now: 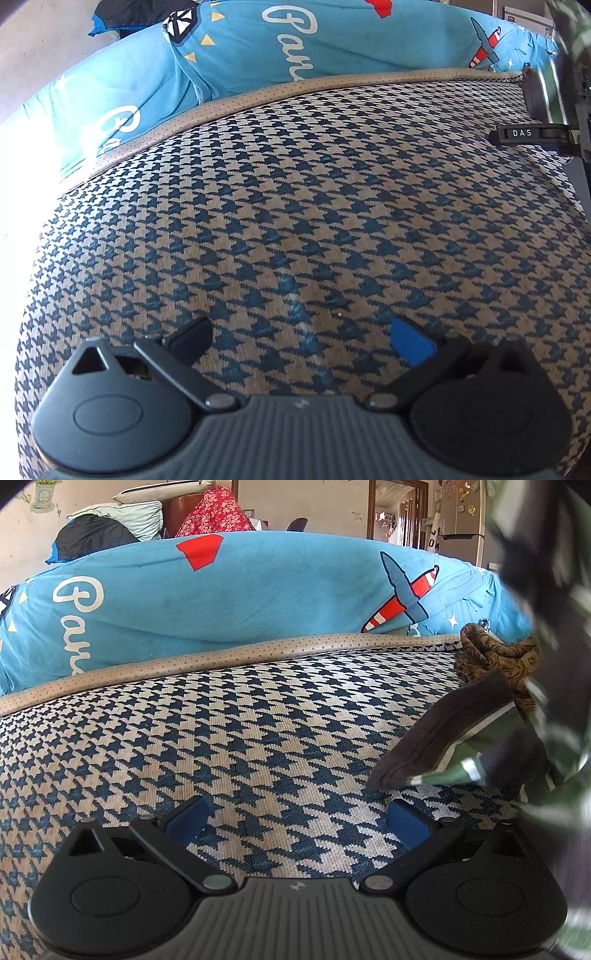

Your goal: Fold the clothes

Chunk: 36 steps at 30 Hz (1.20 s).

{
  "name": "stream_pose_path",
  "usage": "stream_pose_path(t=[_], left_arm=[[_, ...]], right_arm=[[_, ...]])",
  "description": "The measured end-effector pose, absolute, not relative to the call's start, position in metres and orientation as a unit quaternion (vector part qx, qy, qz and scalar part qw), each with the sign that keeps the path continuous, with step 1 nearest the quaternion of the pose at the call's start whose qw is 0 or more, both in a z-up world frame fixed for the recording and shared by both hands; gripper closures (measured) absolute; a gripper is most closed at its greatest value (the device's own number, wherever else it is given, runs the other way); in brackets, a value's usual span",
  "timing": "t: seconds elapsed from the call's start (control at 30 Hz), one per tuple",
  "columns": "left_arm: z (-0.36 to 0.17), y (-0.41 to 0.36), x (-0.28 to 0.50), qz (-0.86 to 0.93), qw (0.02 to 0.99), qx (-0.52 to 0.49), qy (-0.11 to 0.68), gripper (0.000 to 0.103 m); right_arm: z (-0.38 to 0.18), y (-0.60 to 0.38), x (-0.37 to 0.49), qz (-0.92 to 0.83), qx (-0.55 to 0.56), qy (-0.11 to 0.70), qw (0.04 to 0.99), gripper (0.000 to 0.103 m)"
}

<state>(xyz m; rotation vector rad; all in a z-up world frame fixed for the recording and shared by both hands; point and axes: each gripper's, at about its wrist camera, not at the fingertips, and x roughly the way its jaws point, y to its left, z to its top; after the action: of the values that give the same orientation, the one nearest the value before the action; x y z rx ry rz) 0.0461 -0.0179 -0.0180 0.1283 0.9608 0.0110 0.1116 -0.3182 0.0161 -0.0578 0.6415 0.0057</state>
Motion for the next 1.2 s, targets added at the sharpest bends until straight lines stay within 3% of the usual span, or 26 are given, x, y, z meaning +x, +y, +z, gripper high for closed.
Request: stream_pose_path(t=[0.23,0.5,1.2], left_arm=[[-0.017,-0.018,0.046,0.002,0.888,0.057,0.456,0.000],[0.010,-0.004,-0.008,0.002,0.899,0.047,0.435,0.000],[0.017,0.004,-0.020,-0.009,0.906,0.023,0.422,0.000]], right_arm=[[0.016,-0.318,0.112,0.003,-0.028,0.315,0.949,0.000],[0.016,-0.318,0.112,0.003,-0.029,0.315,0.949,0.000],[0.016,-0.316,0.111,0.003,-0.029,0.315,0.949,0.000]])
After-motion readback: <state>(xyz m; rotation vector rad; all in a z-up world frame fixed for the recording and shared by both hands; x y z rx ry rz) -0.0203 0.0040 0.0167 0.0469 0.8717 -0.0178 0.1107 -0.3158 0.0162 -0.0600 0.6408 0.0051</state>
